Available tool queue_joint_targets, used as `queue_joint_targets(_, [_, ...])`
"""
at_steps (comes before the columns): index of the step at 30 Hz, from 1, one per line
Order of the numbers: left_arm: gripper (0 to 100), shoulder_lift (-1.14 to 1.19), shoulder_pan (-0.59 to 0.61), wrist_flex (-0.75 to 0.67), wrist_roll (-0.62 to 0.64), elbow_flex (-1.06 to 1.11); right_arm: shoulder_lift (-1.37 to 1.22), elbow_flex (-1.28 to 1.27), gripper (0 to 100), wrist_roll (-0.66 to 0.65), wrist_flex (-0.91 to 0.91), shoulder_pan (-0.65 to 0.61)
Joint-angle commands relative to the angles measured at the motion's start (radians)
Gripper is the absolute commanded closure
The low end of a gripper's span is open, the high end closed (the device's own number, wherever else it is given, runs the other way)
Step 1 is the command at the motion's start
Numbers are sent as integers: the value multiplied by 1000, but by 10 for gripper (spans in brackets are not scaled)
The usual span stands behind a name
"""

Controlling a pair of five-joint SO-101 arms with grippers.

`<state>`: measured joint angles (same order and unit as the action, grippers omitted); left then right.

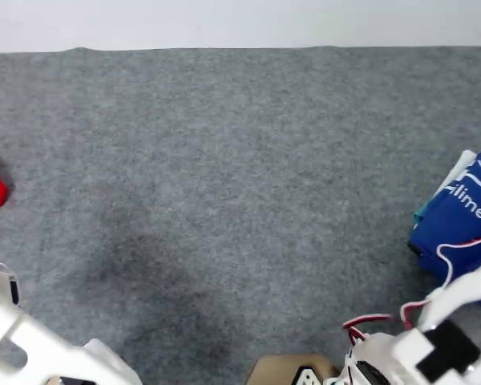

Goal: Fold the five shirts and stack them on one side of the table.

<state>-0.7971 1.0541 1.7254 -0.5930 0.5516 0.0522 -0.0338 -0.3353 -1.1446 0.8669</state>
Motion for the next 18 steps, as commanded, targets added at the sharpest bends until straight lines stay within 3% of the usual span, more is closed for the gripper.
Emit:
queue_joint_targets(1, [995,-18,-5,12,-8,-39,-88,55,989,-12,147,16])
queue_joint_targets(10, [995,-18,-5,12,-8,-39,-325,66,989,-12,278,31])
queue_joint_targets(18, [995,-18,-5,12,-8,-39,-128,187,989,-6,143,24])
